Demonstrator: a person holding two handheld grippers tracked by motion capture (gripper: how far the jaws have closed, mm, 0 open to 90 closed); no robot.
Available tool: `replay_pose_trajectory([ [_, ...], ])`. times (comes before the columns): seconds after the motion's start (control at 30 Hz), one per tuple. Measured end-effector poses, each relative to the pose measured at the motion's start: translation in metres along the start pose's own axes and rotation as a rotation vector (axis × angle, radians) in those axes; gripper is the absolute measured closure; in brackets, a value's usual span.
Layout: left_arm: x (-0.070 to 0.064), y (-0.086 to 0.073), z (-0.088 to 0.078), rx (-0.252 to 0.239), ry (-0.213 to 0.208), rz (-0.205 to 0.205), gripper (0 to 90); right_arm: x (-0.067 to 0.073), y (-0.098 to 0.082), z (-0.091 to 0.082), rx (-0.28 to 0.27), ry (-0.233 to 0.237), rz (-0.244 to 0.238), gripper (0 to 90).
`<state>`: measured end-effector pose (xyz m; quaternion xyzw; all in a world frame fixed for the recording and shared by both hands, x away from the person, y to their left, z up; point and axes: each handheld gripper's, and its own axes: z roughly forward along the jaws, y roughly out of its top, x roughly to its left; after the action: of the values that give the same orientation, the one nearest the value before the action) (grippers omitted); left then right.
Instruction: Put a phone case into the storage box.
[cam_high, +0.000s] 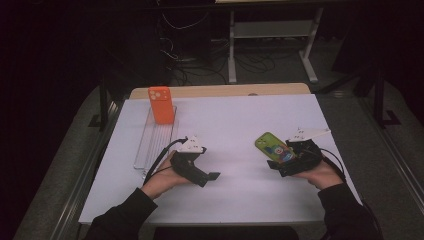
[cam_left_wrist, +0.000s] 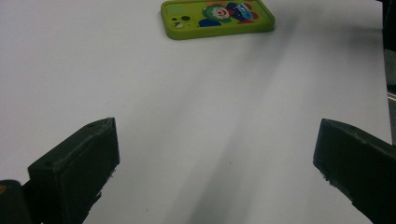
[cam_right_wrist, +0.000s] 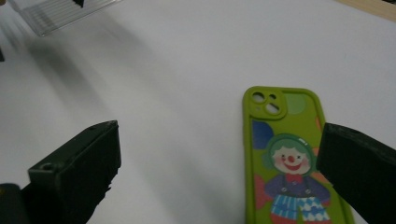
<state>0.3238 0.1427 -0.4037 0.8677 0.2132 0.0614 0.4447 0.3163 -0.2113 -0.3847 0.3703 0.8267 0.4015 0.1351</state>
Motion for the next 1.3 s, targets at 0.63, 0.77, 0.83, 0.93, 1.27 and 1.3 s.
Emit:
replay_pose_trajectory([
  [0.63, 0.004, -0.001, -0.003, -0.015, -0.011, -0.009, 0.0, -0.042, 0.032, 0.003, -0.026, -0.063, 0.046, 0.0],
  [0.77, 0.003, -0.001, -0.002, -0.033, -0.016, -0.033, 0.0, -0.050, 0.036, 0.007, -0.007, -0.076, 0.063, 0.0],
  [0.83, 0.003, -0.001, -0.003, -0.036, -0.014, -0.030, 0.0, -0.055, 0.036, 0.008, 0.003, -0.078, 0.070, 0.0],
  [0.93, 0.003, -0.001, -0.003, -0.037, -0.013, -0.041, 0.0, -0.058, 0.036, 0.009, 0.013, -0.080, 0.086, 0.0],
  [1.27, 0.005, -0.001, -0.004, -0.041, -0.008, -0.042, 0.0, -0.063, 0.029, 0.014, 0.063, -0.092, 0.090, 0.0],
  [1.3, 0.005, -0.001, -0.004, -0.041, -0.009, -0.042, 0.0, -0.063, 0.028, 0.015, 0.077, -0.097, 0.085, 0.0],
])
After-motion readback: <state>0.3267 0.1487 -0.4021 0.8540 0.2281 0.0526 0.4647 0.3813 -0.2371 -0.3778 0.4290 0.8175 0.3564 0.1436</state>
